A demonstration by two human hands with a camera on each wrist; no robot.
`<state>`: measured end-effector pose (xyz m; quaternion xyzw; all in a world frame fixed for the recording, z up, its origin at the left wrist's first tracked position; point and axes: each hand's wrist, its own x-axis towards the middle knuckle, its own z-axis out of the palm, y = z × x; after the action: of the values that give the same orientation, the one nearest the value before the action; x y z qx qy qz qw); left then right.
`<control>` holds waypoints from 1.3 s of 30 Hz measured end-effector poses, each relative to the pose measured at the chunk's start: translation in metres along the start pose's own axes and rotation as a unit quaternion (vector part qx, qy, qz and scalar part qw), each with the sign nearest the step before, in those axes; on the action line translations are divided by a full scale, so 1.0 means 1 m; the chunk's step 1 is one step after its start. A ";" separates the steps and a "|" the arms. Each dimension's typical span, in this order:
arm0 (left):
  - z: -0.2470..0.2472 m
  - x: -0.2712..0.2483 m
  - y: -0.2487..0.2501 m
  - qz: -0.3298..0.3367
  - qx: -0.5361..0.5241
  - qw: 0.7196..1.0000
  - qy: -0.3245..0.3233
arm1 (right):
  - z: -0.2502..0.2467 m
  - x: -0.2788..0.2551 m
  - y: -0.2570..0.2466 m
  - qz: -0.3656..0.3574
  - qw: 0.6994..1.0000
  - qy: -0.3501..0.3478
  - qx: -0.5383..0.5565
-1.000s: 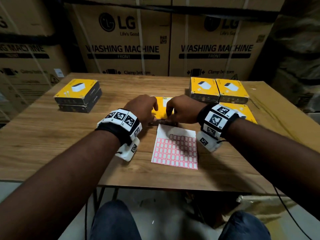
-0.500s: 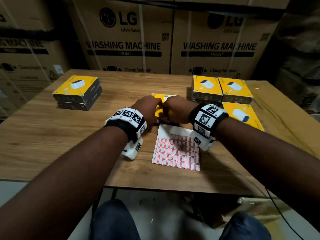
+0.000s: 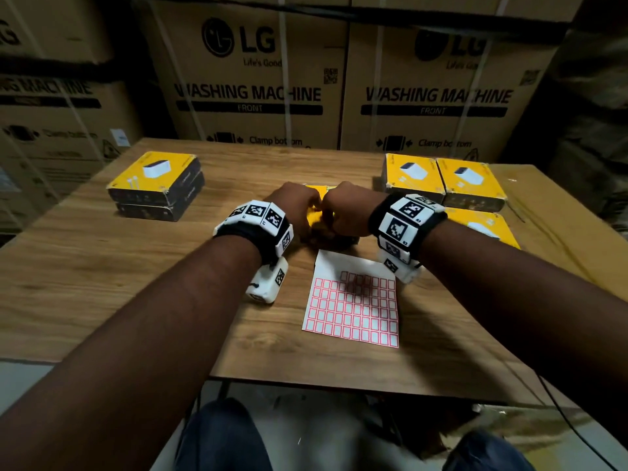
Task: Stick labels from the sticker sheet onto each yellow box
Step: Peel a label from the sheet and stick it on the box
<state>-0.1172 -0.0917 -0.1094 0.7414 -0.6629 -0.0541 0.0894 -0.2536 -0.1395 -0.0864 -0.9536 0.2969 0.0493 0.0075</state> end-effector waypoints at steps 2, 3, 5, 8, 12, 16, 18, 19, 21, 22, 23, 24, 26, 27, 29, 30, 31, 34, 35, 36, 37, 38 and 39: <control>0.003 0.000 -0.001 0.000 -0.004 1.000 0.008 | 0.000 0.002 -0.002 -0.001 1.000 0.002 -0.014; 0.003 0.000 -0.002 0.000 -0.006 1.000 0.012 | 0.000 0.003 -0.003 -0.001 1.000 0.005 -0.019; 0.004 0.000 -0.002 0.000 -0.010 1.000 0.015 | 0.000 0.004 -0.004 -0.001 1.000 0.007 -0.025; 0.004 -0.001 -0.001 0.001 -0.011 1.000 0.014 | 0.001 0.006 -0.003 0.001 1.000 0.006 -0.029; 0.004 0.000 -0.001 -0.002 -0.011 1.000 0.011 | 0.003 0.007 -0.002 0.008 0.999 0.014 -0.034; 0.005 0.002 -0.003 -0.003 -0.005 1.000 0.009 | 0.007 0.010 -0.002 0.013 0.999 0.028 -0.039; 0.004 0.003 -0.003 -0.004 -0.005 1.000 0.006 | 0.008 0.010 -0.002 0.009 0.999 0.031 -0.042; 0.004 0.003 -0.003 -0.004 -0.005 1.000 0.005 | 0.008 0.010 -0.002 0.006 0.998 0.033 -0.043; 0.005 0.004 -0.003 -0.006 -0.007 1.000 0.007 | 0.008 0.009 -0.002 0.000 0.998 0.038 -0.047; 0.005 0.004 -0.003 -0.007 -0.007 1.000 0.007 | 0.008 0.009 -0.002 -0.002 0.998 0.042 -0.050; 0.005 0.004 -0.003 -0.008 -0.006 1.000 0.007 | 0.009 0.009 -0.002 -0.002 0.998 0.043 -0.055; 0.006 0.004 -0.003 -0.009 -0.006 1.000 0.007 | 0.009 0.009 -0.002 -0.001 0.997 0.043 -0.058; 0.006 0.005 -0.004 -0.009 -0.008 1.000 0.007 | 0.010 0.009 -0.002 -0.003 0.997 0.048 -0.067; 0.007 0.005 -0.005 -0.010 -0.009 1.000 0.008 | 0.011 0.008 -0.002 -0.004 0.996 0.052 -0.072; 0.008 0.005 -0.005 -0.012 -0.013 1.000 0.011 | 0.012 0.006 -0.001 -0.006 0.995 0.061 -0.073; 0.008 0.005 -0.006 -0.013 -0.015 1.000 0.011 | 0.013 0.005 -0.001 -0.005 0.996 0.060 -0.069; 0.008 0.005 -0.006 -0.013 -0.018 1.000 0.011 | 0.013 0.006 -0.001 -0.003 0.996 0.061 -0.065; 0.008 0.005 -0.004 -0.016 -0.019 1.000 0.005 | 0.014 0.005 0.000 0.000 0.996 0.070 -0.055; 0.008 0.005 -0.003 -0.019 -0.021 1.000 0.003 | 0.014 0.005 0.002 0.007 0.996 0.075 -0.045; 0.007 0.005 -0.003 -0.020 -0.024 1.000 0.001 | 0.014 0.005 0.004 0.012 0.996 0.079 -0.032; 0.006 0.004 -0.003 -0.022 -0.024 0.999 -0.003 | 0.014 0.005 0.007 0.013 0.996 0.087 -0.021; 0.006 0.004 -0.003 -0.024 -0.024 0.999 -0.009 | 0.016 0.005 0.010 0.012 0.995 0.096 -0.014; 0.005 0.004 -0.004 -0.025 -0.025 0.999 -0.015 | 0.017 0.005 0.013 0.012 0.995 0.097 -0.010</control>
<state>-0.1143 -0.0957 -0.1150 0.7546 -0.6435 -0.0842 0.0966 -0.2581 -0.1520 -0.1036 -0.9502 0.3076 -0.0400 -0.0310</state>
